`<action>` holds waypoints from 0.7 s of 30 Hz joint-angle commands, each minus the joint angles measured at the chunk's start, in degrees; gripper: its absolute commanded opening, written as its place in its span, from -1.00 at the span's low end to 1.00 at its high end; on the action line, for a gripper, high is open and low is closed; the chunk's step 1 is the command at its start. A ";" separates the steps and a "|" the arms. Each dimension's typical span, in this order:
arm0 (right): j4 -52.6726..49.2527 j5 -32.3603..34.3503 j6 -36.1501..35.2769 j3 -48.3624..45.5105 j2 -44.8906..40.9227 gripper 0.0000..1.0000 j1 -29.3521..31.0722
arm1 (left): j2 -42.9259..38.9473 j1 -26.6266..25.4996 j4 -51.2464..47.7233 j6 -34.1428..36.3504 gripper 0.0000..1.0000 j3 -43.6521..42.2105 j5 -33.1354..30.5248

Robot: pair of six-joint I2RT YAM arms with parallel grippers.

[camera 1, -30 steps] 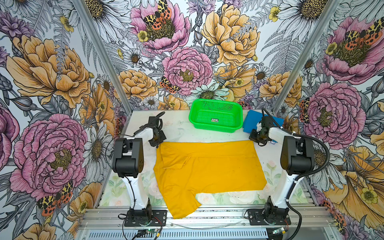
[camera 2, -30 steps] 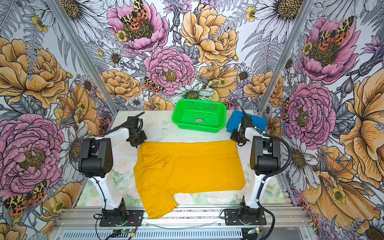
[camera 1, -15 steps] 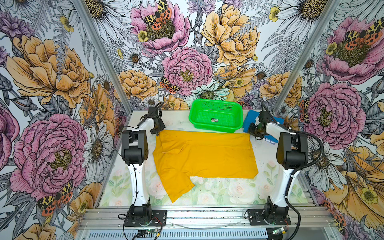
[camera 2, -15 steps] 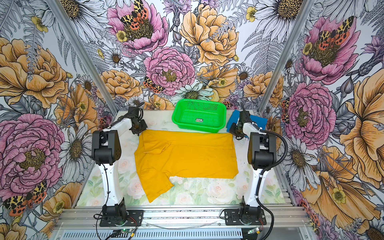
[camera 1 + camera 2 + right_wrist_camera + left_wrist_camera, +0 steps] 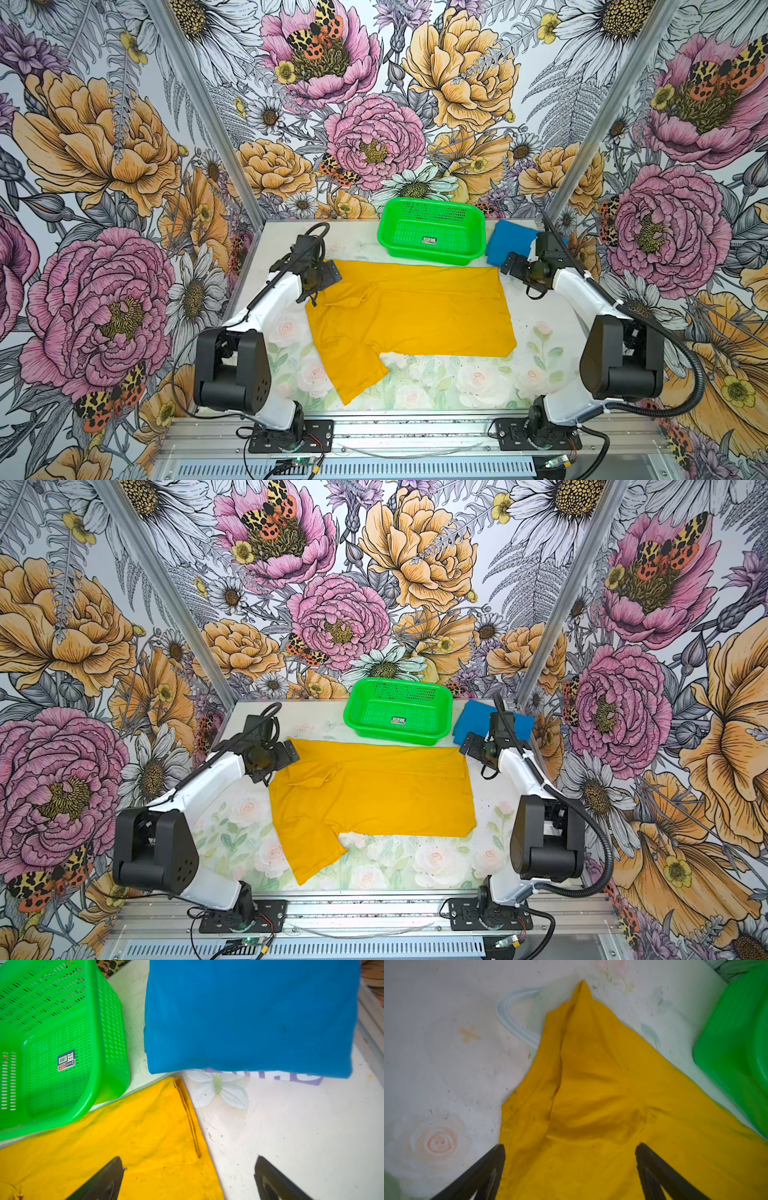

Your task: Fold and stack the t-shirts

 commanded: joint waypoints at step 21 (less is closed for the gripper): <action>-11.08 2.16 0.40 -5.92 -5.17 0.99 1.59 | -27.13 -47.59 -15.82 -42.62 0.26 -32.60 2.47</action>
